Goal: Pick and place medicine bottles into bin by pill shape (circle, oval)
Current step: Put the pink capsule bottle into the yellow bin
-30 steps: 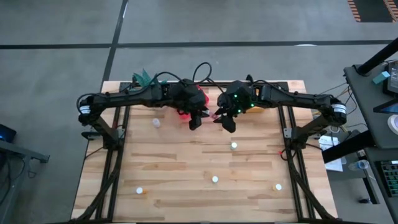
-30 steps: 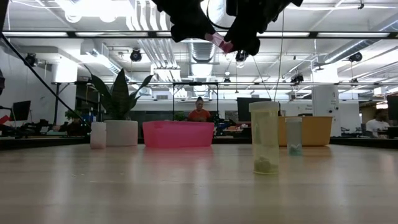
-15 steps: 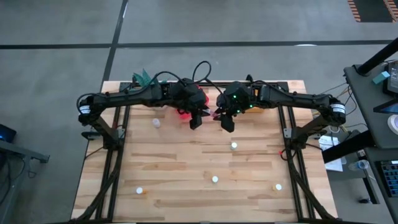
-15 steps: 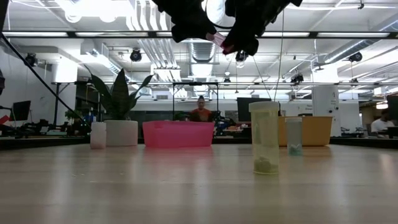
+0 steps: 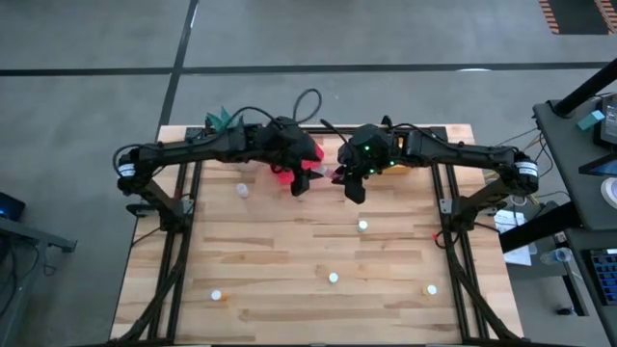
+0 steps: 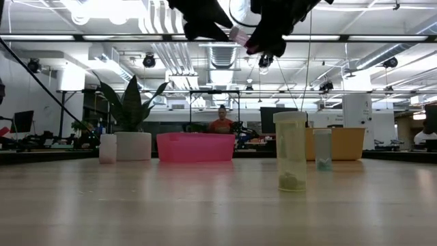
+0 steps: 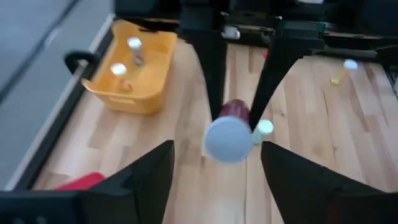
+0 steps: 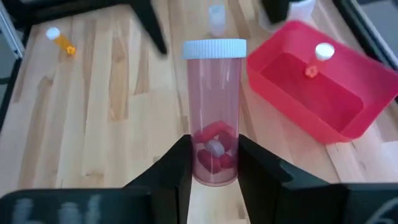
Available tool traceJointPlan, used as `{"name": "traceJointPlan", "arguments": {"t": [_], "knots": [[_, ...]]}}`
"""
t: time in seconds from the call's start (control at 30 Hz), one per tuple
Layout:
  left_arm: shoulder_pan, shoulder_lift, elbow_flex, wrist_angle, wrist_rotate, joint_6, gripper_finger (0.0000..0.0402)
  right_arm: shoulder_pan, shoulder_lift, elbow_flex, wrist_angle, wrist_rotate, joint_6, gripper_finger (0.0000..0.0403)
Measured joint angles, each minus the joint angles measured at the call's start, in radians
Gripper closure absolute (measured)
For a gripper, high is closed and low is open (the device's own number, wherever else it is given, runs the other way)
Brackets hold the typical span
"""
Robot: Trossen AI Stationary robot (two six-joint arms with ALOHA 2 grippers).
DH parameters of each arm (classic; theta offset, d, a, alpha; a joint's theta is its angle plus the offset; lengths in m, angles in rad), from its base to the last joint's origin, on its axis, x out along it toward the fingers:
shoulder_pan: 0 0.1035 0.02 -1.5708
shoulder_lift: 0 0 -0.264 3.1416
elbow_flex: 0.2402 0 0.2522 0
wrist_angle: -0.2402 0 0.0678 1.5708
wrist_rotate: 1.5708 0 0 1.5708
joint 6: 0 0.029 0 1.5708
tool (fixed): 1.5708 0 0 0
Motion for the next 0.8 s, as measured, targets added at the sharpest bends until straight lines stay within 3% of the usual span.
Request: {"name": "traceJointPlan", "arguments": {"t": [0.17, 0.43, 0.6, 0.8], "knots": [[0.021, -0.048, -0.012, 0.033, 0.000, -0.001, 0.0166, -0.016, -0.062, -0.006, 0.092, 0.001, -0.003, 0.0307], [0.017, -0.084, -0.090, 0.316, 0.032, -0.056, 0.0165, -0.016, -0.091, -0.071, 0.348, 0.002, 0.059, 0.0307], [0.017, -0.076, -0.125, 0.366, 0.098, -0.100, 0.0165, -0.016, -0.091, -0.129, 0.505, 0.003, 0.080, 0.0307], [0.017, -0.111, -0.172, 0.393, 0.081, -0.113, 0.0165, -0.016, -0.109, -0.203, 0.618, 0.005, 0.097, 0.0307]]}}
